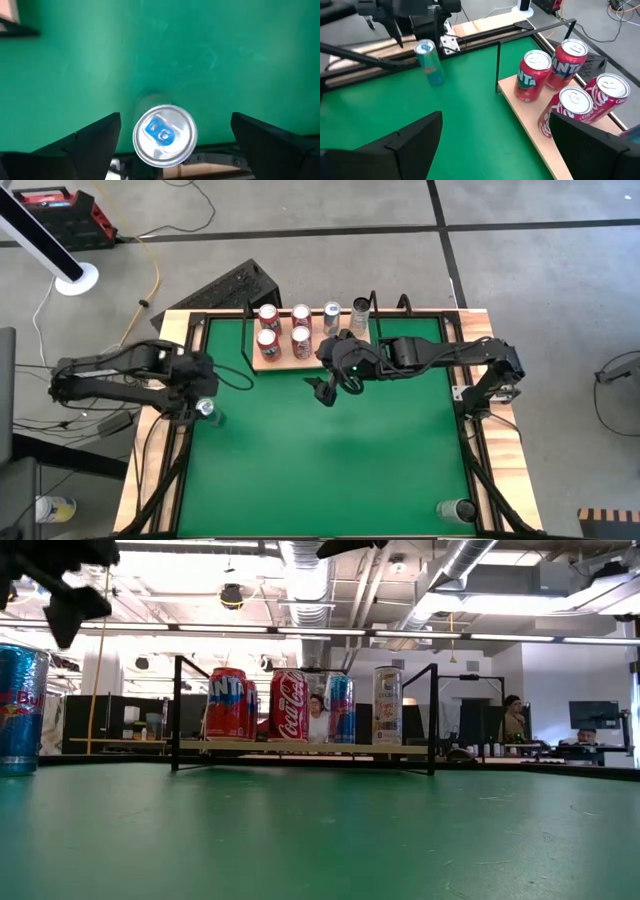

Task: Place canned beverage on shelf
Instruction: Put the blue soda can, aligned with the other blue soda can on the shelf

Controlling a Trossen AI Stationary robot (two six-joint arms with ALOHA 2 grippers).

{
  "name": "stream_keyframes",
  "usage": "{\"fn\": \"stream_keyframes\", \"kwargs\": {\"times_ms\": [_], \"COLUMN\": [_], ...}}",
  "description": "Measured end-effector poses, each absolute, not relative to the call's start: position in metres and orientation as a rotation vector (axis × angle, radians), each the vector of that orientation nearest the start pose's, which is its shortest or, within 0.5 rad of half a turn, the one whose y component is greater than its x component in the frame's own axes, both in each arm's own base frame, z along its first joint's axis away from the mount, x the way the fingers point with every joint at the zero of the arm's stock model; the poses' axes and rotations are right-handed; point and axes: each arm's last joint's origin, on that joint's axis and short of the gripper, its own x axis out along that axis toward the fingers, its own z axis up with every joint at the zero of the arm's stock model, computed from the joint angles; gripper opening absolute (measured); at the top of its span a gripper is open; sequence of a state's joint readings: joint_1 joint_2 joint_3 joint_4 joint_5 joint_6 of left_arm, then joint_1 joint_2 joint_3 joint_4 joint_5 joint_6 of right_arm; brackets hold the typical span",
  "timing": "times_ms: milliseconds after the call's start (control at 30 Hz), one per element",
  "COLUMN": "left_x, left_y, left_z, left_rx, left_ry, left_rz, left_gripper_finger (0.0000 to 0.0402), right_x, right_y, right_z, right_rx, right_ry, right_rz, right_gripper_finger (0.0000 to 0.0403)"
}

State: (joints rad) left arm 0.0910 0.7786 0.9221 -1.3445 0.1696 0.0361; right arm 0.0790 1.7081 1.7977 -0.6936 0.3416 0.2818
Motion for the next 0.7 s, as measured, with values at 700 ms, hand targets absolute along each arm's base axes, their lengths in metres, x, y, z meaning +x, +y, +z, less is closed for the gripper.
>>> {"fn": "stream_keyframes", "kwargs": {"times_ms": [700], "left_x": [0.109], "left_y": [0.007], "left_z": [0.259], "left_rx": [-0.133], "left_ry": [1.338], "left_rz": [0.004], "left_gripper_finger": [0.0342], "right_x": [0.369], "right_y": [-0.009], "right_z": [0.387], "right_rx": [0.024], "right_ry": [0.642], "right_rz": [-0.373], "right_gripper_finger": [0.0390]}}
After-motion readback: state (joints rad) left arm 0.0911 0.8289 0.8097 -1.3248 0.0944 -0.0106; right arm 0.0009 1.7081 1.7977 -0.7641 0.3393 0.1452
